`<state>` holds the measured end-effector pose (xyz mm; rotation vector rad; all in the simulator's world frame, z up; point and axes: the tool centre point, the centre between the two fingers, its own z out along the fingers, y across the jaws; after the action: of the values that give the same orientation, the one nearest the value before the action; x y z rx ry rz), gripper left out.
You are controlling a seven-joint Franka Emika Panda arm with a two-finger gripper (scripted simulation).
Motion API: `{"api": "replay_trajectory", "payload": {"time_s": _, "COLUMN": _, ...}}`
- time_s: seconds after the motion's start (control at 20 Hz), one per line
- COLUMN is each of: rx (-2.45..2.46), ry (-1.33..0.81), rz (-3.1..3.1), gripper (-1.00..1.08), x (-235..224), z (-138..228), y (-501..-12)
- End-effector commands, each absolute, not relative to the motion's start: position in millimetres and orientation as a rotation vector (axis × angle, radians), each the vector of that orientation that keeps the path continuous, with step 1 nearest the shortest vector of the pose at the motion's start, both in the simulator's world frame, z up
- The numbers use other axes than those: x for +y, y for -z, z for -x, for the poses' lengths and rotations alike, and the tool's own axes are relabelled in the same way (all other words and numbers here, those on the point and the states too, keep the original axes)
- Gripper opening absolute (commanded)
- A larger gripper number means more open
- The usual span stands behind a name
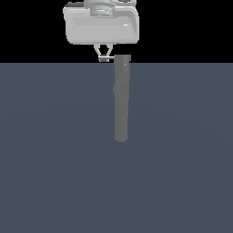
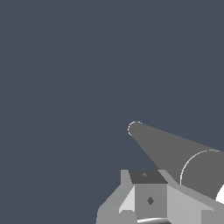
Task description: Turn on the faucet by rotating a designated handle.
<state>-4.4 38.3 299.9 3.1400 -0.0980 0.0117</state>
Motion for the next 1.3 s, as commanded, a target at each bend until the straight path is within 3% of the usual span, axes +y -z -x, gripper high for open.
{"api": "replay_trajectory", "payload": {"time_s": 0.0, "rx": -0.091, "ry": 0.001, "rz": -3.14, "gripper": -1.0, "x": 43, "z": 14, "y": -300}}
{"api": "replay_trajectory", "payload": {"time_s": 0.85, "rx": -0.092, "ry": -0.001, "rz": -3.14, "gripper": -1.0, "x": 24, "z": 60, "y": -301}}
{"api": "replay_trajectory", "payload": {"time_s": 0.95, "rx": -0.091, "ry": -0.017, "rz": -3.141, "gripper": -1.0, "x": 24, "z": 50, "y": -299}}
{"api": "replay_trajectory", "payload": {"time_s": 1.25, "rx": -0.091, "ry": -0.007, "rz": -3.141, "gripper": -1.0, "x": -2, "z": 65, "y": -300}}
